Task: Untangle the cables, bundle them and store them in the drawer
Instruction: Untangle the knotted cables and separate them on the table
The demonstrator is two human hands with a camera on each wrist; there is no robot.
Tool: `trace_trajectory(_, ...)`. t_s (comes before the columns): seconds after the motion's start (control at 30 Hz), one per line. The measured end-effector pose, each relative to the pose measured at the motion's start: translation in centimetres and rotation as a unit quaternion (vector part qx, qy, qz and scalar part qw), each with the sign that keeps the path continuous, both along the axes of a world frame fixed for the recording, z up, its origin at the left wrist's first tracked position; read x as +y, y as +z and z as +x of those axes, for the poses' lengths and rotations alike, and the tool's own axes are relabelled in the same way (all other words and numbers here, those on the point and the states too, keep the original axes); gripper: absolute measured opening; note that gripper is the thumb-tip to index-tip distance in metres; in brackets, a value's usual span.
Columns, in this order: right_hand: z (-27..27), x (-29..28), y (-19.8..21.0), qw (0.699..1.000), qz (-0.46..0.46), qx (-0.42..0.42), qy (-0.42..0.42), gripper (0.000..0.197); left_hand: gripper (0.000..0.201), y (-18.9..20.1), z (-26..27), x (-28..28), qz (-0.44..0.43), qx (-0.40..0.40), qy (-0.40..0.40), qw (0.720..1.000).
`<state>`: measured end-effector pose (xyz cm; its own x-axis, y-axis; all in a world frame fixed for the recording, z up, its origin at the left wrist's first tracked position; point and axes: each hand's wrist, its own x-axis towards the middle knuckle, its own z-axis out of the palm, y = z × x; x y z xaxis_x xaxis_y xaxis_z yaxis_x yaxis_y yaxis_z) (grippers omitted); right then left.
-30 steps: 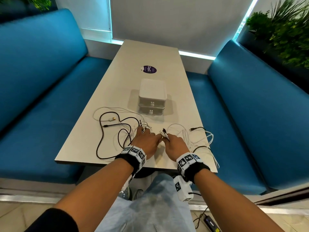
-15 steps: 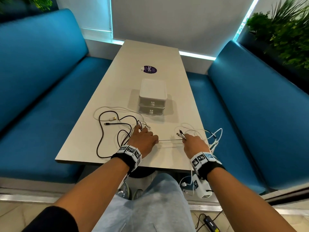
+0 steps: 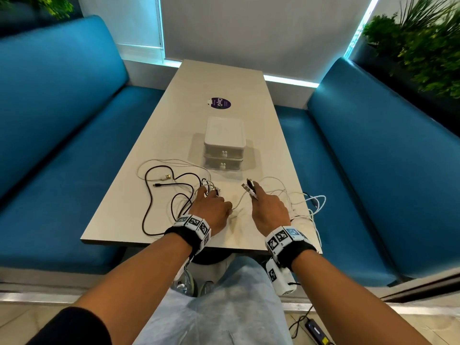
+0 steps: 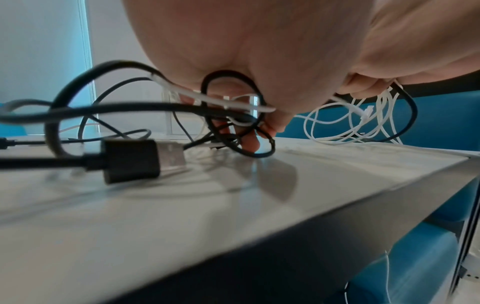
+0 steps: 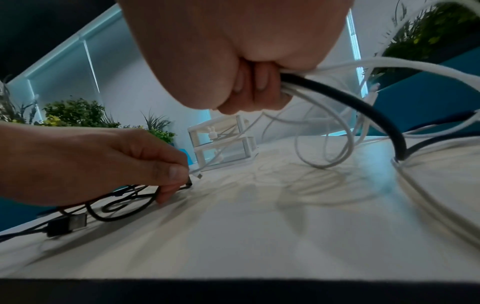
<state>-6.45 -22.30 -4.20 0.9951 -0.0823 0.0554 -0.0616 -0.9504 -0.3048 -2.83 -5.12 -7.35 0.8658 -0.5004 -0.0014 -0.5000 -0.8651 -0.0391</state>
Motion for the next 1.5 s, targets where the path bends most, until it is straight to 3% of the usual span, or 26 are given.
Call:
trace_trajectory(0.23,0.1,1.1,-1.8,0.992,0.029,0.073,0.097,0.025,0.033,0.0,-0.1,-0.5,-0.008,-0.005,-0.011,1.0)
trace_trajectory(0.33,0.6,1.0,-2.1,0.991,0.045,0.095,0.085,0.024,0.029,0.0,-0.3,-0.1,-0.019,-0.001,-0.013,1.0)
trace_trajectory(0.5,0.6,-0.3,-1.9,0.991,-0.046,0.104,0.075,0.026,0.026,-0.1,-0.2,0.3,0.008,-0.013,-0.025,1.0)
trace_trajectory(0.7,0.4,-4.7,-0.8,0.989,-0.122,0.087,-0.022,0.024,0.03,0.3,0.4,1.2,-0.002,0.021,0.016,1.0)
trace_trajectory(0.83,-0.1,-6.7,-0.8,0.989,-0.095,0.092,-0.068,0.024,0.026,-0.3,0.4,1.8,0.007,0.019,0.023,1.0)
trace_trajectory(1.0,-0.1,-4.4,-1.2,0.996,-0.023,0.043,-0.074,0.023,0.03,-0.7,0.2,0.8,-0.005,0.019,0.034,0.999)
trace_trajectory(1.2,-0.2,-0.9,-1.7,0.997,0.083,0.006,-0.002,0.03,0.029,-0.6,-0.2,-0.2,-0.033,0.003,0.038,0.999)
trace_trajectory(1.33,-0.1,0.8,-2.4,0.993,0.081,0.04,0.077,0.027,0.033,-0.8,-0.4,-0.8,-0.042,0.005,0.004,0.999)
trace_trajectory(1.5,0.2,0.3,-2.5,0.993,0.026,0.092,0.072,0.025,0.032,-1.1,-0.4,0.1,-0.022,0.003,-0.026,0.999)
